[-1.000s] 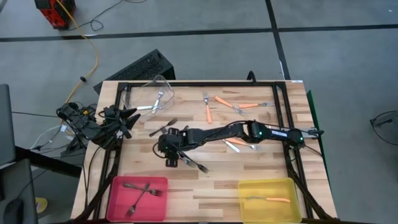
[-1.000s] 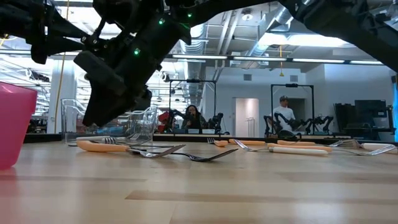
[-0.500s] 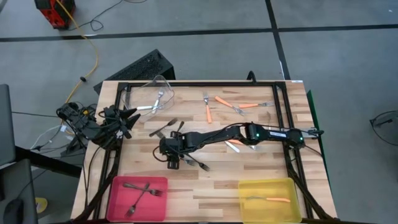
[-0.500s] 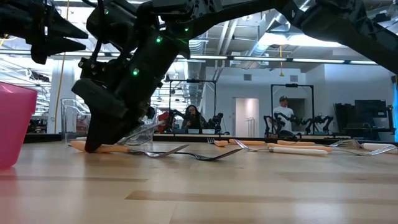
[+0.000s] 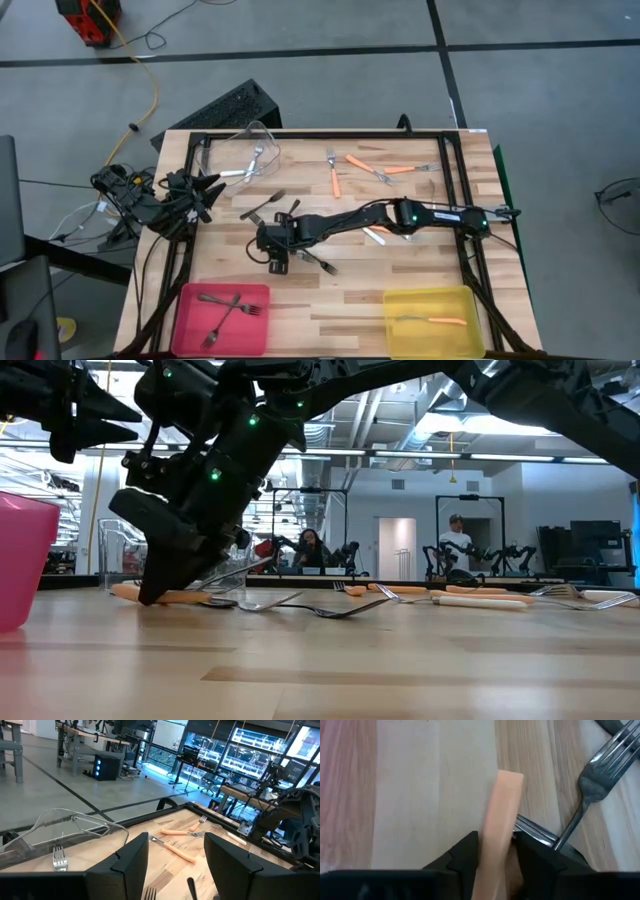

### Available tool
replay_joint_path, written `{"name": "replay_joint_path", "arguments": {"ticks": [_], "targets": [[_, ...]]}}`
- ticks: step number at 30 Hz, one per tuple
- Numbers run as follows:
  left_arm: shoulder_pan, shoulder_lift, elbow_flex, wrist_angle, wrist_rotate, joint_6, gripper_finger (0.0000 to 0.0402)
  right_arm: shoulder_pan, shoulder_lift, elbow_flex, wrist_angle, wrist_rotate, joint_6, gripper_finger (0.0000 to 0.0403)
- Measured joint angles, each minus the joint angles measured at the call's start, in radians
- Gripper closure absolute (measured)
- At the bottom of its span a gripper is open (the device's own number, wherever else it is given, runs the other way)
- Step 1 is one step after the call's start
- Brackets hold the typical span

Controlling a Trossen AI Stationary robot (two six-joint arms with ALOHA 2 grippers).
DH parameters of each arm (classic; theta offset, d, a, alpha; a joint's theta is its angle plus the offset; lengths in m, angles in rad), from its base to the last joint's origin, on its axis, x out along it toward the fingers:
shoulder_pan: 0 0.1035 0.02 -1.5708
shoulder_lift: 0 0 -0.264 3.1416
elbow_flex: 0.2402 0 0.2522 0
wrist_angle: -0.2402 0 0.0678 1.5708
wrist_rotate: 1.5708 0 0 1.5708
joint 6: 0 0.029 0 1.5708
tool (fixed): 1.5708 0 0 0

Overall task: Sort silverware by color (type)
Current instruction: Put the orange fork into the yellow bin

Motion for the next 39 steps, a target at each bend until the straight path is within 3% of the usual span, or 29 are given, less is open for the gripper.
{"name": "replay_joint_path", "arguments": {"ticks": [6,23,39], "targets": [[0.0,0.0,0.0,0.0,0.0,0.0,0.0223,0.0,0.0,0.0,-0.001,0.001,0.0,0.0313],[0.0,0.0,0.0,0.0,0.0,0.0,0.0223,0.01,-0.011,-0.002,0.077,-0.002,-0.019,0.0308],[0.0,0.0,0.0,0.0,-0.001,0.0,0.0223,-0.012,-0.144,-0.002,0.03,-0.089,-0.076,0.0306]]}}
